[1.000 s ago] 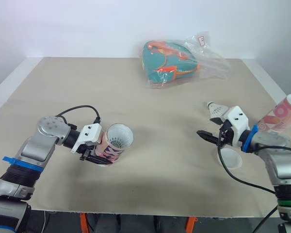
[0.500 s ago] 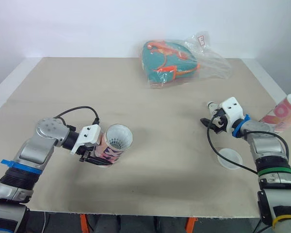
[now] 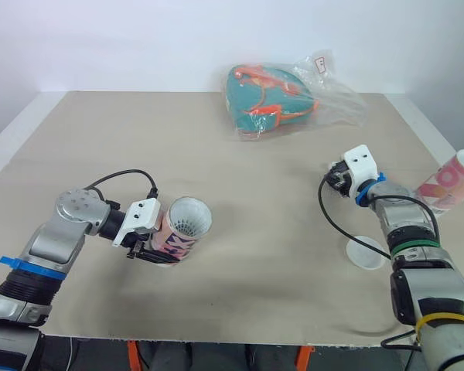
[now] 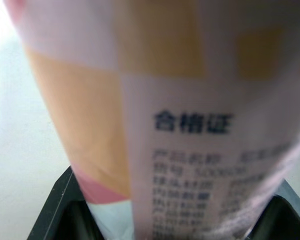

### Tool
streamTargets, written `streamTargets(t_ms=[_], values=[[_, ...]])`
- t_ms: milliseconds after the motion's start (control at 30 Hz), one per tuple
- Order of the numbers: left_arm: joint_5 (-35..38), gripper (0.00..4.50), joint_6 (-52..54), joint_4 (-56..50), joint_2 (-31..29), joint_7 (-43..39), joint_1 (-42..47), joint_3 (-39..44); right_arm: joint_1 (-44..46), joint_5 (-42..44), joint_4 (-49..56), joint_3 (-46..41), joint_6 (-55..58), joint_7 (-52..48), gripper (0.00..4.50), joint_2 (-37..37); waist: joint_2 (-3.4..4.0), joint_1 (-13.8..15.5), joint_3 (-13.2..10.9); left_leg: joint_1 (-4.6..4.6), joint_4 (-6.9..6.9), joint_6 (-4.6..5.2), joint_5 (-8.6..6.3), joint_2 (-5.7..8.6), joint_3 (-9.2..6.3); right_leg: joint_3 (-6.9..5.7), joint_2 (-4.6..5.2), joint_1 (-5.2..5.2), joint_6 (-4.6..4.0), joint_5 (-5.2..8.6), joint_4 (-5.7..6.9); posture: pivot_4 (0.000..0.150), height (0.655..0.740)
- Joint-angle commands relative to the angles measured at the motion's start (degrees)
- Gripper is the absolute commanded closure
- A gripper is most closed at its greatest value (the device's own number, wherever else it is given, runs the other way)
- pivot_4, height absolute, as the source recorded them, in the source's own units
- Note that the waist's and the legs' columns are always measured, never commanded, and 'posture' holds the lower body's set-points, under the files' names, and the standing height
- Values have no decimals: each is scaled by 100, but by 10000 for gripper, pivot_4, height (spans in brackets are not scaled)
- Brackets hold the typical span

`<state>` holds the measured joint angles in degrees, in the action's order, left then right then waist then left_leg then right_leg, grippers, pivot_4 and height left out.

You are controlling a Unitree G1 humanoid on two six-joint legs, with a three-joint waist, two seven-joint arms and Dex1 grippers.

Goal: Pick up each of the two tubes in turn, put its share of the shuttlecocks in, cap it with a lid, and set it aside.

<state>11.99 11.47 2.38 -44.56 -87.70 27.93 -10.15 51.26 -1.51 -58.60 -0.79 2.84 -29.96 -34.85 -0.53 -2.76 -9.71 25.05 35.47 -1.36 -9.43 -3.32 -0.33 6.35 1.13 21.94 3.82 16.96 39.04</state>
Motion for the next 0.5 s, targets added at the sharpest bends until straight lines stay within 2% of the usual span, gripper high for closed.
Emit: streamTargets(t_ms=[33, 100, 200, 300, 400, 500], values=[[-15, 19350, 84, -75, -72, -89, -196, -240, 28, 336, 331, -283, 19, -367, 44738, -13, 0, -7, 0, 0, 0, 0, 0, 0, 1, 0, 0, 1, 0, 0, 0, 1500, 7400], [-16, 19350, 81, -47, -65, -91, -171, -251, -152, 949, 1379, -427, 433, -1201, 44738, 28, 3, -8, -1, 0, -1, 0, 0, -1, 0, 0, -1, 1, -1, 0, 0, 1500, 7400], [-14, 19350, 61, -12, -55, -81, -139, -272, -789, 1786, 3606, -302, 1141, -2355, 44738, -85, 13, -1, -4, 1, -6, 1, -1, -3, -2, 0, -4, 3, -1, 0, 1, 1500, 7400], [-2, 19350, 55, 8, -40, -65, -115, -284, -1293, 2298, 5417, -113, 1659, -2934, 44738, -300, 15, 4, -4, 3, -8, 5, -4, -4, -6, -4, -5, 5, -2, 3, 2, 1500, 7400], [-3, 19350, 42, 29, -21, -57, -99, -297, -1362, 2774, 7170, 302, 2005, -3525, 44738, -538, 15, 12, -4, 5, -5, 4, -5, -4, -7, -7, -3, 5, -2, 4, 2, 1500, 7400], [-3, 19350, 31, 52, -2, -53, -82, -299, -1255, 2882, 7841, 550, 1996, -3899, 44738, -711, 14, 11, -3, 3, -3, 3, -5, -5, -8, -7, -4, 5, -2, 4, 3, 1500, 7400]])
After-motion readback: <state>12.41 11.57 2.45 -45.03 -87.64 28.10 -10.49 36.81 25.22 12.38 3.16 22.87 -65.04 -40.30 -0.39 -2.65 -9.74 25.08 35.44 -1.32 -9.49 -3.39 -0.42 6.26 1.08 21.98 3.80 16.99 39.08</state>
